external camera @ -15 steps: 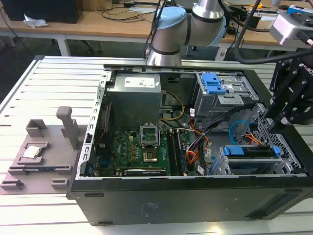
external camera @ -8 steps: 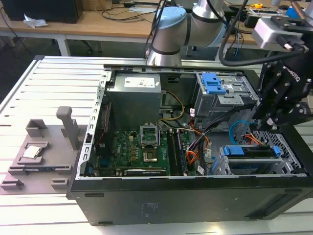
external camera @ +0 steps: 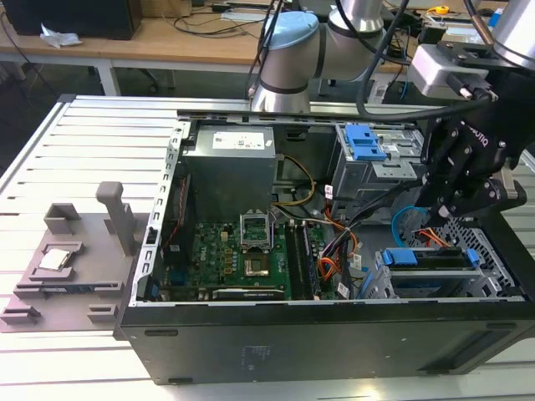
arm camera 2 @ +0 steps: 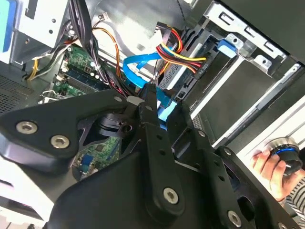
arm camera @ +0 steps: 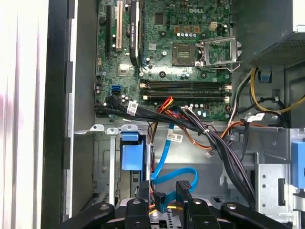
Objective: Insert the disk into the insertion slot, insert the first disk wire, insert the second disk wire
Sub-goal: 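Insert the second disk wire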
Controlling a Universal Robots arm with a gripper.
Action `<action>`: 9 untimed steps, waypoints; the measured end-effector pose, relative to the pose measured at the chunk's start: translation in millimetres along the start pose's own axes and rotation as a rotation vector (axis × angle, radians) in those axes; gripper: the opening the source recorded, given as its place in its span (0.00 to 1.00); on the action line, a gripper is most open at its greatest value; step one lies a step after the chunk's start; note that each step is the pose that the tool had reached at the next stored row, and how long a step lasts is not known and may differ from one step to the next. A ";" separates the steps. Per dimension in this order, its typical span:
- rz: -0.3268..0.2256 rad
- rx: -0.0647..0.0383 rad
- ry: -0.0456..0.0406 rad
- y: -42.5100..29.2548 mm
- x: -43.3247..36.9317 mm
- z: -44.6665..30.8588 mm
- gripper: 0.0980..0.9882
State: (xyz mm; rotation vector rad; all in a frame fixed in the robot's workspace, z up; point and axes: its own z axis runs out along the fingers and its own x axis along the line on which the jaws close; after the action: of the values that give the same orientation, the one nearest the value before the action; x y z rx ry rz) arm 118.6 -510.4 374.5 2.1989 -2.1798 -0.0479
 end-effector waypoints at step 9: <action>-0.008 0.000 0.0036 0.0 0.0 0.0 0.07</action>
State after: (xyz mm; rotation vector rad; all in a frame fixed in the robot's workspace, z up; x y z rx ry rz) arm 118.6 -510.4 374.4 2.2057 -2.1697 -0.0441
